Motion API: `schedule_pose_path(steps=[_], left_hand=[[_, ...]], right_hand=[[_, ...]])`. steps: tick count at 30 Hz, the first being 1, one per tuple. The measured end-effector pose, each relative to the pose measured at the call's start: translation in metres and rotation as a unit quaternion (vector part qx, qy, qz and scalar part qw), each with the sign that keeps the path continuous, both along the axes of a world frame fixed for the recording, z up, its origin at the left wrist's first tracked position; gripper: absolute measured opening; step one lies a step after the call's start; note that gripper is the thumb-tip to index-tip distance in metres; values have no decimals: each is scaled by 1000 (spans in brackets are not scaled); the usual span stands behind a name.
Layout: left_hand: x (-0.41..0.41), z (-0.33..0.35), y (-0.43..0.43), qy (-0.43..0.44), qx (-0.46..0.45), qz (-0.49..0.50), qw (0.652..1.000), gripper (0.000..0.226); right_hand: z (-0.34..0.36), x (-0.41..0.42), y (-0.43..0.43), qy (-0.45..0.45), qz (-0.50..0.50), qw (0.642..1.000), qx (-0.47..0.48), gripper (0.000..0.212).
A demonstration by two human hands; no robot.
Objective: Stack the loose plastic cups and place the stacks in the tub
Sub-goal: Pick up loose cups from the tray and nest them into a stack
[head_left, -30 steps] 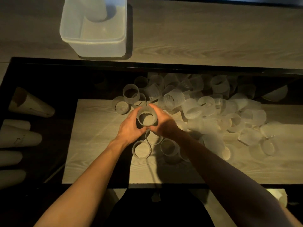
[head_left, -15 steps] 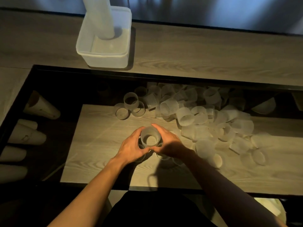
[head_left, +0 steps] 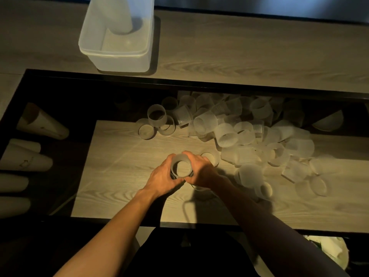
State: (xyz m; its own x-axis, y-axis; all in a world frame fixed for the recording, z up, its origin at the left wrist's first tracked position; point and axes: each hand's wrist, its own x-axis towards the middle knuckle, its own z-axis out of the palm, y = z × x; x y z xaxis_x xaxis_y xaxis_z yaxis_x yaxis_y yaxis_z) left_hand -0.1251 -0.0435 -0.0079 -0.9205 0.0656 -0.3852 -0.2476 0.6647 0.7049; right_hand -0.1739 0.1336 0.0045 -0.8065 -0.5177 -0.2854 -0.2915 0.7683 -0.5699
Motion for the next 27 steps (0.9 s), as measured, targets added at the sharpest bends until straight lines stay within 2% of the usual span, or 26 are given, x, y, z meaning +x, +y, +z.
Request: schedule_pose_path(steps=[6, 13, 20, 27], left_hand=[[-5, 8, -4, 40, 5, 16, 999, 84], [8, 35, -33, 102, -17, 34, 994, 85], [54, 38, -45, 98, -17, 77, 992, 84], [79, 29, -38, 81, 4, 106, 991, 80]], right_hand=[[4, -4, 0, 6, -25, 999, -24, 94], [47, -8, -27, -30, 28, 999, -23, 100], [53, 15, -41, -48, 89, 995, -24, 97], [42, 24, -42, -71, 134, 988, 3, 104]])
